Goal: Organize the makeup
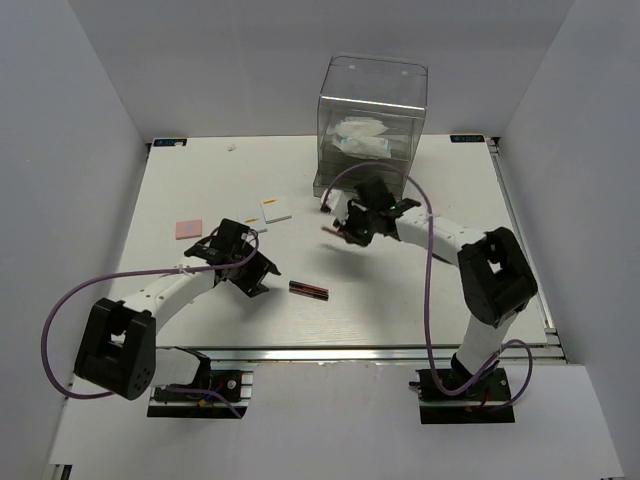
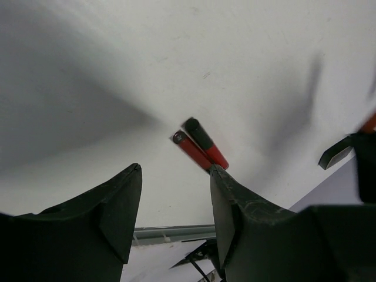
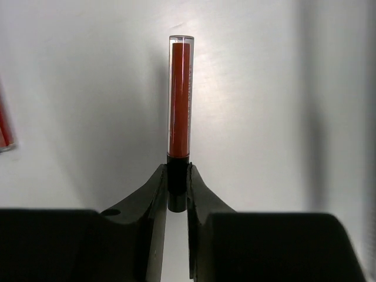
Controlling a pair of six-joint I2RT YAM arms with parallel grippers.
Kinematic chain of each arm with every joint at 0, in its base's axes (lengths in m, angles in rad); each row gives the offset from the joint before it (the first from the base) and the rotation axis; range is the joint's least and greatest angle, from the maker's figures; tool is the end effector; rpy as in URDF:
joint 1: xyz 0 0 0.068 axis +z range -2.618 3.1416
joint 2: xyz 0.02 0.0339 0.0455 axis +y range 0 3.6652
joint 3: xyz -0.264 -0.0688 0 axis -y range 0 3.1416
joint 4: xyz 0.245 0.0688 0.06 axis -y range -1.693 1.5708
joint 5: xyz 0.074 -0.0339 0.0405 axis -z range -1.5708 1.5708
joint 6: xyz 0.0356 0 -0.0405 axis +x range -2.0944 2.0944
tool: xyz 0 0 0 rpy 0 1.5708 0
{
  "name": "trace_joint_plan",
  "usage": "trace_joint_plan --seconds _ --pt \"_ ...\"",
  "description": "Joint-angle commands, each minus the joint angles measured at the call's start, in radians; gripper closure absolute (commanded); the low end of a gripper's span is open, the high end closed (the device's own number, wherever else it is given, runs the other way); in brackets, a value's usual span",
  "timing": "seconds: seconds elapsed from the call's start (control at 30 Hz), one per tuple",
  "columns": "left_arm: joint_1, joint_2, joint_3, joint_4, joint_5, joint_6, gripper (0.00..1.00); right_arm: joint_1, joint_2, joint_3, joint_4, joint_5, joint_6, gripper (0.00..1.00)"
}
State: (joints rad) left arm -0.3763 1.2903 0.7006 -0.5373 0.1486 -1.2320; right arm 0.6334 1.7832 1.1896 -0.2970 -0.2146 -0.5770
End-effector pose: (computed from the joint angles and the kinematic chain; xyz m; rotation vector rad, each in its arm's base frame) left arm 0.2127 -0.0897 0.1822 -1.1491 2.6363 -0.6157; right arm 0.3024 0.2315 0.1997 -1.4725 1.9642 0.2886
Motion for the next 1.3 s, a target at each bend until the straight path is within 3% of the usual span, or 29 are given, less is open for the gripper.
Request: trace_joint_plan --seconds 0.0,0.53,0.57,0.7,0.73,0.93,1.07,1.2,1.27 --pt "-0.001 0.021 0.071 -0.023 -0.018 0.052 0.40 -0.079 -0.080 0.119 -0.008 -0.052 -0.033 1.00" --pt "-0.001 0.050 0.088 -0.004 -0.023 0.062 0.42 -0.207 0.125 0.424 0.009 0.112 -0.188 1.00" --pt "-0.001 0.050 0.088 -0.003 -0.021 0.063 0.42 -0.213 0.151 0.438 0.006 0.118 -0.205 0.96" --pt "0.000 0.049 0.094 -0.007 -0.027 0.063 0.42 -0.221 0.189 0.501 -0.045 0.116 -0.218 0.48" --pt "-0.001 0.049 0.096 -0.009 -0.029 0.065 0.42 -0.221 0.183 0.511 -0.068 0.094 -0.213 0.45" --pt "0.001 0.047 0.082 -0.007 -0.032 0.066 0.44 -0.207 0.041 0.455 -0.131 -0.067 -0.138 0.42" --pt "0.000 0.041 0.065 -0.004 -0.027 0.062 0.53 -0.179 -0.092 0.320 -0.230 -0.322 -0.149 0.48" --pt "-0.001 0.011 0.068 -0.019 -0.063 0.054 0.53 0.001 -0.145 0.113 -0.246 -0.347 -0.137 0.53" --pt "-0.001 -0.012 0.066 -0.024 -0.081 0.052 0.51 0.101 -0.157 0.044 -0.190 -0.312 -0.005 0.52"
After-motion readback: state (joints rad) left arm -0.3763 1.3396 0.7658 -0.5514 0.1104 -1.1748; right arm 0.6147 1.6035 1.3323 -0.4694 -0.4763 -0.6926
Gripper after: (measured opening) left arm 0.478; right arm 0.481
